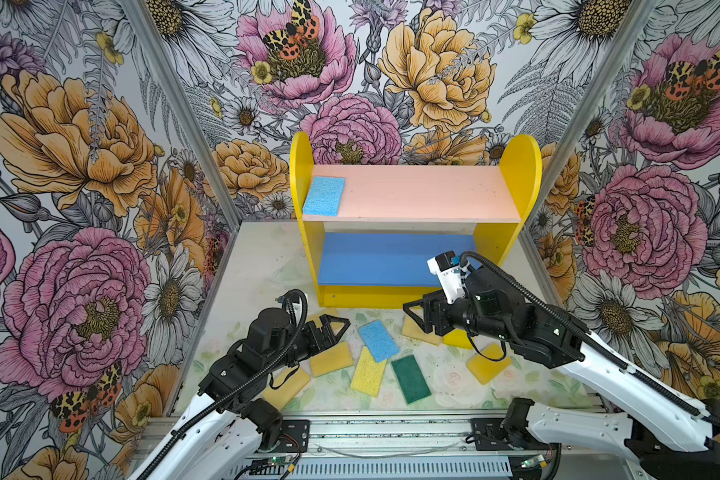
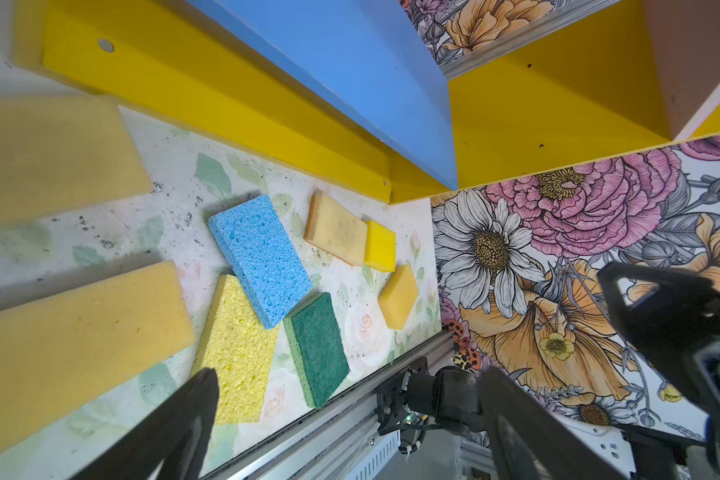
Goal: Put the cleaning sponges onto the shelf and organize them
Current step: 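Move the right gripper down over the blue sponge on the table, then lower the right gripper and close it on the blue sponge's long edge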
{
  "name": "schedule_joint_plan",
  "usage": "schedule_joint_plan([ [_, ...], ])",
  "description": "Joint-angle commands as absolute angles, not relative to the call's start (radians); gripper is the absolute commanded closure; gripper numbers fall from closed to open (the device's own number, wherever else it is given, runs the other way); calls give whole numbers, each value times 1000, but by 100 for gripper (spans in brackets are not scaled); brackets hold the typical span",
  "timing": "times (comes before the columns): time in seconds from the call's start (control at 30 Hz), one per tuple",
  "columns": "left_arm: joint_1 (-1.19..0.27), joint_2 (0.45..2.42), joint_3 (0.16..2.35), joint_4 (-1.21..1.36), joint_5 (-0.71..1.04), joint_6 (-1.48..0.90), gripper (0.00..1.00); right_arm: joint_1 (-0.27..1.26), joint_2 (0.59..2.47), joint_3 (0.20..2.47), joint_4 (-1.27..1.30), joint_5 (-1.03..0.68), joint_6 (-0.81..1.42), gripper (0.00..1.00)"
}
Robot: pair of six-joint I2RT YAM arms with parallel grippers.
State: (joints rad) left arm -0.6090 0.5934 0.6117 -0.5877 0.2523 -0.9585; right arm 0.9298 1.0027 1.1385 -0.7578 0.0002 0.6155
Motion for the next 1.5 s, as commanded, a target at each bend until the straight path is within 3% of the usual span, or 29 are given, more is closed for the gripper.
schedule_joint_plan([
  [0.0, -643, 635, 530, -378, 238, -1069, 1, 925, 1053, 999, -696, -26, 739, 33],
  [0.17, -658, 719, 461, -280, 247, -1085, 1, 921, 1206, 829, -450, -162, 765, 33],
  [0.5, -650, 746, 410, -200, 279, -1085, 1, 864, 1490, 901, -367, -209, 706, 34],
  [1.23, -554, 684, 362, -175, 350, -1093, 1, 799, 1606, 821, -244, -316, 697, 43],
  [1.47, -549, 688, 361, -166, 353, -1100, 1, 769, 1622, 797, -215, -307, 707, 52],
])
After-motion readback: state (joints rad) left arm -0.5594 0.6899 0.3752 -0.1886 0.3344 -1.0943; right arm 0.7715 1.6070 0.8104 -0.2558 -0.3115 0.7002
